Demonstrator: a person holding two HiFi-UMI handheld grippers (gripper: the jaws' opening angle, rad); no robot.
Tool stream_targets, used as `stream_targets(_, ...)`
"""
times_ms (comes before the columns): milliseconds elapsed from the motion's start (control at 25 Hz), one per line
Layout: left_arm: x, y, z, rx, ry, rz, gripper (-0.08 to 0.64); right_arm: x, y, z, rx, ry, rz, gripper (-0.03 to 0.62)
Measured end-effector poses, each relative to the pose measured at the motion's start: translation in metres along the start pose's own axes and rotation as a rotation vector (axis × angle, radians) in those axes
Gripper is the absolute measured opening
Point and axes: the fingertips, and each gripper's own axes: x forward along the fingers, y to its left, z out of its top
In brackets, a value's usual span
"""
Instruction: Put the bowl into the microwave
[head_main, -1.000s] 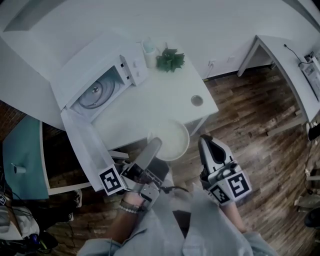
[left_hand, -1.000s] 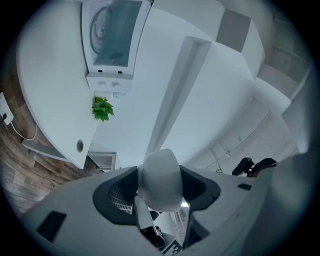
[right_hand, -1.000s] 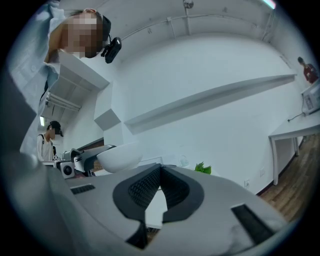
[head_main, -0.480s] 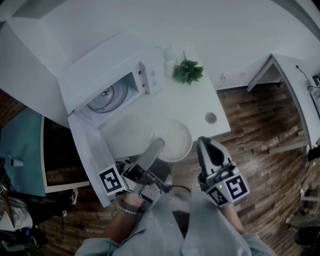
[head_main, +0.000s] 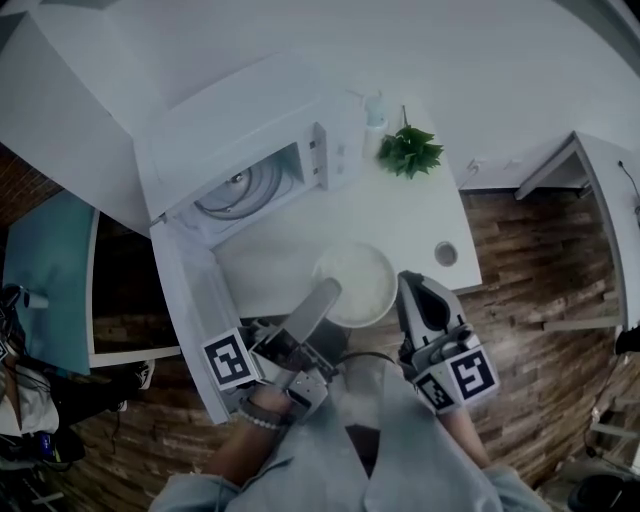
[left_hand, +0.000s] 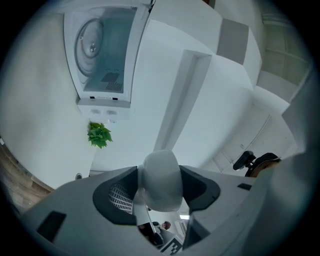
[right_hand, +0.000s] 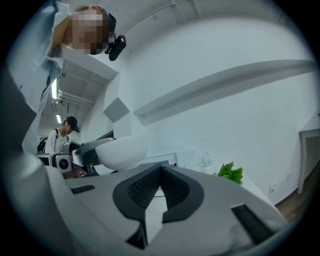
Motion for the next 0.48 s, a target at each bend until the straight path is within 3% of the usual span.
stream_targets(280,0.002,0.003,0.022,0.011,-0.073,0.009,0.236,0.031,-0.005,0.003,0.005,0.017,0.050,0.003)
stream_targets(480,0.010,0.002,0.046,0.045,-0.138,0.006,0.235,0.060,-0.007,0.008,-0.011,0.028,0.129,0.003)
